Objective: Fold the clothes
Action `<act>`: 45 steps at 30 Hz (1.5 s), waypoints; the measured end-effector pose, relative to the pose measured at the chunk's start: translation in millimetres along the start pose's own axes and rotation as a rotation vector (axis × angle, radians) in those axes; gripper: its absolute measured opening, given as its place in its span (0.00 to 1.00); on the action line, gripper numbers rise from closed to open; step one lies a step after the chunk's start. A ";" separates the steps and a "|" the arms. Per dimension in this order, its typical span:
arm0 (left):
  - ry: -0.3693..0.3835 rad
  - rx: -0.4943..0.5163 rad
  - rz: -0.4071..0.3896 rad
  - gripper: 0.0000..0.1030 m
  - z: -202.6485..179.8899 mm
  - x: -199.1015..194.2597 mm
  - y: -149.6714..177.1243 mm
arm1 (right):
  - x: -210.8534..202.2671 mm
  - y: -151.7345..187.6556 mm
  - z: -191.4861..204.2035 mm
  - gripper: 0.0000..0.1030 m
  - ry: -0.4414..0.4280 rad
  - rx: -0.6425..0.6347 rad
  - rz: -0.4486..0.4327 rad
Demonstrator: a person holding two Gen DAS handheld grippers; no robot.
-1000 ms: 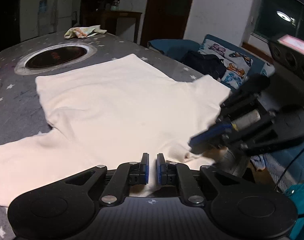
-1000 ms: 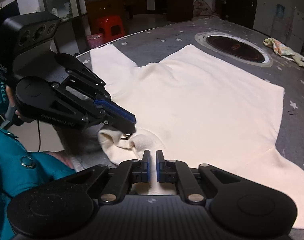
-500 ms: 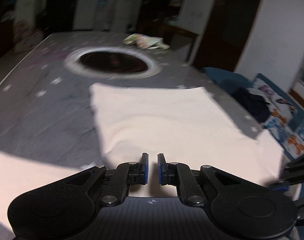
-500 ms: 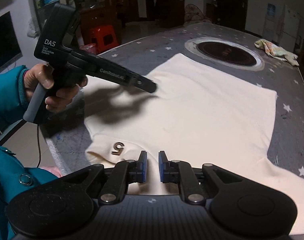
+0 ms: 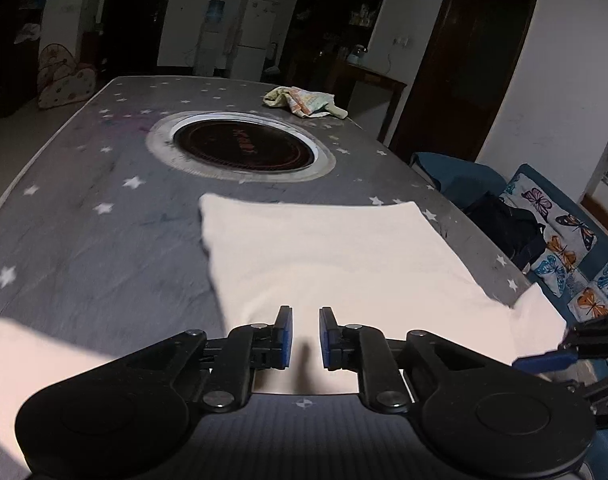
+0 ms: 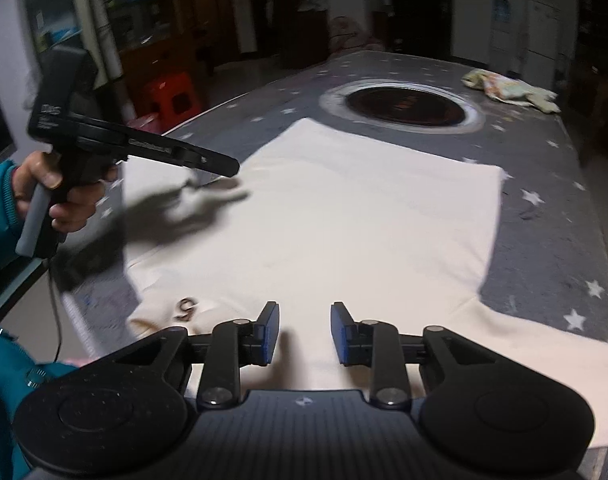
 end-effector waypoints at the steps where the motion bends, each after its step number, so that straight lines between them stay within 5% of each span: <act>1: -0.007 0.001 0.007 0.15 0.2 6.9 -2.9 | 1.0 0.6 -4.3 0.27 0.008 0.016 0.000; 24: -0.123 -0.047 0.042 0.27 38.5 67.0 -38.6 | -15.0 27.3 -91.4 0.33 0.202 0.250 -0.031; 34: -0.081 0.001 0.007 0.39 18.3 35.3 -28.9 | -37.5 43.2 -141.0 0.35 0.399 0.391 -0.067; 45: -0.074 0.020 -0.005 0.45 7.3 -19.9 10.3 | -31.9 36.9 -136.9 0.41 0.428 0.362 -0.082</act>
Point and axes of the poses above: each gripper's, at about its wrist camera, not at the fingertips, and x roughly the way its jaws point, z to its left, y to its underside, the point moved 2 cm from there along x, roughly the way its jaws point, and after that the axes turned 1 degree about -y, right-handed, at the moved point
